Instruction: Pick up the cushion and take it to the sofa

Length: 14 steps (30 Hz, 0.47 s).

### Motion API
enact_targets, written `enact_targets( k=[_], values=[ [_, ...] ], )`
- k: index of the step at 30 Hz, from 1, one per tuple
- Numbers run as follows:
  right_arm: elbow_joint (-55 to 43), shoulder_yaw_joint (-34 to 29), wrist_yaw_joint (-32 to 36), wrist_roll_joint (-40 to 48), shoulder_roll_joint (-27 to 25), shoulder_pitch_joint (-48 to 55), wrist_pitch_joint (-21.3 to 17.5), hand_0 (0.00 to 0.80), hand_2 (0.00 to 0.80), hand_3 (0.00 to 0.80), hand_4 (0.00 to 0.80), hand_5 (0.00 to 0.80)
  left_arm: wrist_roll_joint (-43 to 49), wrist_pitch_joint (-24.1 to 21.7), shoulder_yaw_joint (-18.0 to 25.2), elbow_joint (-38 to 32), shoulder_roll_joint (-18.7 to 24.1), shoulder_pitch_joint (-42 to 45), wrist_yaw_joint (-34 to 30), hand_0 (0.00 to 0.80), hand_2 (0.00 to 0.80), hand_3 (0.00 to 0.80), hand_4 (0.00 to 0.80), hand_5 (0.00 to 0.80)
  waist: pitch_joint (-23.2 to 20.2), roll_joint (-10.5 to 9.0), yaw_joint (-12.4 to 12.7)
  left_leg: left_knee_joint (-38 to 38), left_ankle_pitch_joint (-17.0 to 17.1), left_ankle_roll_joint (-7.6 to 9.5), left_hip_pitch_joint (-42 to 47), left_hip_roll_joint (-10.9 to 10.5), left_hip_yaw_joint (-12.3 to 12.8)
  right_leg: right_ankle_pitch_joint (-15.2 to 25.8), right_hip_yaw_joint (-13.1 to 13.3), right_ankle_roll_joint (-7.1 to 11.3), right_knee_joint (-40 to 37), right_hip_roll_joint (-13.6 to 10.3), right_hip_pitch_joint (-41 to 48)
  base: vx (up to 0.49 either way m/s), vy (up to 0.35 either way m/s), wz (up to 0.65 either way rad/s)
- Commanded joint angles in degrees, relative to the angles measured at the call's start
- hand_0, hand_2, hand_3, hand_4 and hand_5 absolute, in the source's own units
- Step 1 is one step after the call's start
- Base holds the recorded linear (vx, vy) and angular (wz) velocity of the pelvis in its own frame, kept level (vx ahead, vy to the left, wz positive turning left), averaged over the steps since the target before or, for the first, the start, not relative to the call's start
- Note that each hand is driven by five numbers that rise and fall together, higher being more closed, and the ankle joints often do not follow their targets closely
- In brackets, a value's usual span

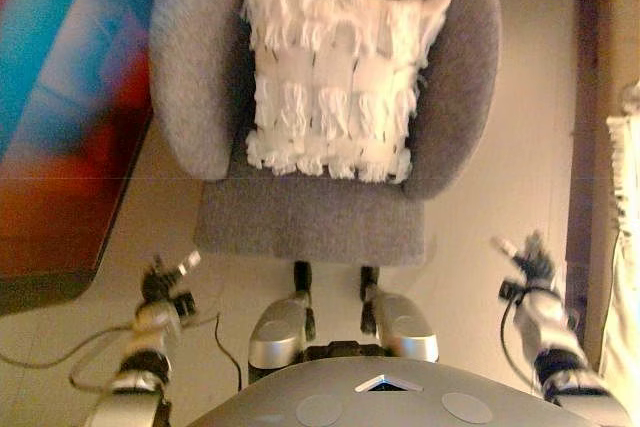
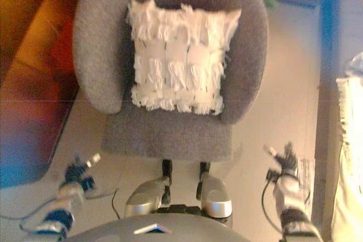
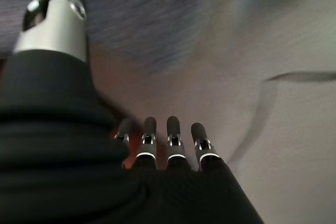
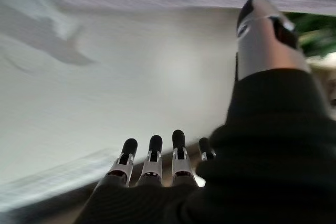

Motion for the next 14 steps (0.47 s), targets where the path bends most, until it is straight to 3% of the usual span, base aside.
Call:
enact_targets(
  k=[1, 4, 6, 9, 11, 14],
  values=[
    [7.7, 0.7, 4.2, 2.4, 2.9, -0.8, 5.7, 0.000, 0.000, 0.000, 0.000, 0.000, 4.0, -1.0, -0.6, 7.8, -2.1, -2.0, 2.0, 0.000, 0.000, 0.000, 0.000, 0.000, -4.6, -0.86, 1.5, 0.8, -4.5, -0.08, 2.7, -0.1, 1.1, -5.7, -0.1, 2.99, 2.8, -2.4, 3.2, 0.039, -0.059, 0.00],
    [14.6, 2.4, 6.4, 3.7, 7.5, -3.0, 9.1, 0.000, 0.000, 0.000, 0.000, 0.000, 1.4, 4.7, 0.0, 13.5, -4.9, -3.4, 5.9, 0.000, 0.000, 0.000, 0.000, 0.000, -5.9, -1.06, 1.8, 0.4, -5.2, -0.08, 5.0, -0.1, 0.7, -6.0, 0.2, 2.65, 2.0, -1.9, 5.8, 0.024, -0.047, 0.00],
    [14.8, 4.3, 7.5, 3.1, 9.1, -4.1, 9.6, 0.000, 0.000, 0.000, 0.000, 0.000, 8.7, 4.6, -0.2, 15.9, -6.3, -4.7, 0.4, 0.000, 0.000, 0.000, 0.000, 0.000, -6.5, -1.29, 1.8, 0.4, -5.8, -0.11, 5.7, -0.1, 0.6, -6.1, 0.2, 2.69, 1.3, -1.8, 6.9, 0.001, -0.033, -0.02],
    [14.4, 8.6, 8.7, -2.9, 9.7, -5.2, 11.2, 0.000, 0.000, 0.000, 0.000, 0.000, 7.6, 8.2, -6.7, 14.9, -8.3, -6.0, -4.2, 0.000, 0.000, 0.000, 0.000, 0.000, -7.3, -1.03, 1.4, 0.4, -6.4, 0.00, 6.6, 0.1, 0.9, -6.1, 0.6, 2.66, 0.9, -1.6, 7.6, -0.034, -0.019, -0.05],
    [15.0, 10.3, 8.3, -3.8, 9.2, -5.8, 13.7, 0.000, 0.000, 0.000, 0.000, 0.000, 6.0, 8.6, -8.2, 14.2, -8.2, -6.7, -3.3, 0.000, 0.000, 0.000, 0.000, 0.000, -7.8, -0.77, 1.2, 0.4, -6.8, 0.01, 7.2, 0.2, 1.3, -6.4, 0.6, 2.74, 0.6, -1.6, 8.3, 0.000, 0.000, 0.00],
    [16.4, 11.0, 8.6, -3.4, 8.3, -6.0, 12.4, 0.000, 0.000, 0.000, 0.000, 0.000, 4.3, 9.3, -9.0, 14.4, -7.2, -7.5, -3.9, 0.000, 0.000, 0.000, 0.000, 0.000, -8.0, -0.49, 1.2, 0.4, -6.9, -0.01, 7.5, 0.5, 1.5, -6.5, 0.5, 2.70, 0.5, -1.5, 8.5, 0.003, -0.006, -0.01]
  ],
)
